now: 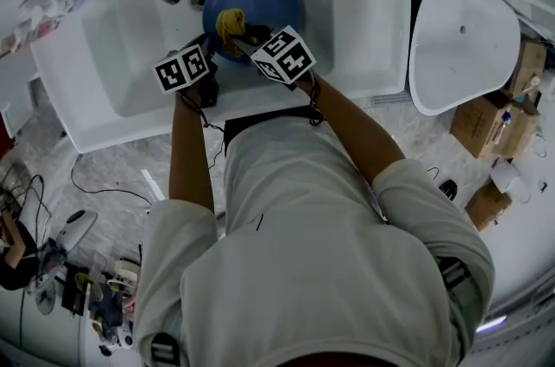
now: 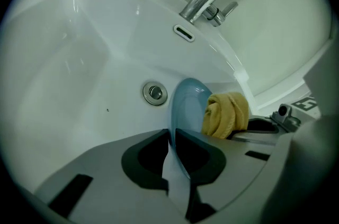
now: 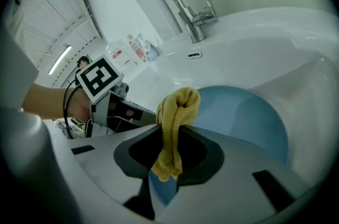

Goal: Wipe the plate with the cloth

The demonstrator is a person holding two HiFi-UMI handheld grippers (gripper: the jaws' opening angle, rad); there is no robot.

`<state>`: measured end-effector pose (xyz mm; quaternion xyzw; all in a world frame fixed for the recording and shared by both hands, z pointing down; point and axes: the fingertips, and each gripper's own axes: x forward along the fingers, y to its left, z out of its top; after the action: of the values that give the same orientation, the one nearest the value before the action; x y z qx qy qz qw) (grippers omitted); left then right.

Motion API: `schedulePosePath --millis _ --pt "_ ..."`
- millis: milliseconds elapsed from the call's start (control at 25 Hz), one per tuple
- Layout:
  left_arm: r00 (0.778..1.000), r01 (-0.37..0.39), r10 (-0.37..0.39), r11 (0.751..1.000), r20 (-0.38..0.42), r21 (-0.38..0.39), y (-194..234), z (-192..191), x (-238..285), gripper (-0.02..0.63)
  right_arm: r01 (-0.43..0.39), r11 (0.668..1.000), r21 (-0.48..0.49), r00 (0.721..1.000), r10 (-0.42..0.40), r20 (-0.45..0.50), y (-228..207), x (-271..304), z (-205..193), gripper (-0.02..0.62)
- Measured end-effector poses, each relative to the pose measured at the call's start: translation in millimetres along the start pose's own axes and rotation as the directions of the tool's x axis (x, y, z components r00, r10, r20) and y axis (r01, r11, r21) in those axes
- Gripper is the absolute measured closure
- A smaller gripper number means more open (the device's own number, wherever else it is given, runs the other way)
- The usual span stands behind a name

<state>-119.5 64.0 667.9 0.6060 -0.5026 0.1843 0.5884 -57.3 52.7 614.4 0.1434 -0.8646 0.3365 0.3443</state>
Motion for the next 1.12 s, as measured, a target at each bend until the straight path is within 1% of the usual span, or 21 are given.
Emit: schedulePosePath --millis 160,320,600,760,1120 --pt "1.000 0.009 -0.009 1.000 -0.005 0.005 -2 0 0 0.551 -0.012 0.999 0.035 1.000 0.013 -0.024 3 16 -3 0.522" --pt "1.000 0.007 -0.007 1.000 -0.014 0.004 0 -1 0 0.551 -0.040 0.998 0.055 0.996 0.044 -0.081 10 28 -13 0.522" --pt "1.000 0.016 -0.016 1.000 -0.021 -0.003 3 -2 2 0.551 -0.069 0.996 0.053 0.987 0.076 -0.139 13 35 -30 0.522" --pt "1.000 0.018 -0.018 1.000 -0.020 -0.009 4 -3 2 0.551 -0.096 0.995 0.025 0.979 0.099 -0.177 16 37 -37 0.522" --pt "1.000 0.020 -0.020 1.000 -0.011 -0.007 6 -3 -1 0.551 -0.125 0.989 -0.074 0.965 0.104 -0.240 24 35 -49 0.522"
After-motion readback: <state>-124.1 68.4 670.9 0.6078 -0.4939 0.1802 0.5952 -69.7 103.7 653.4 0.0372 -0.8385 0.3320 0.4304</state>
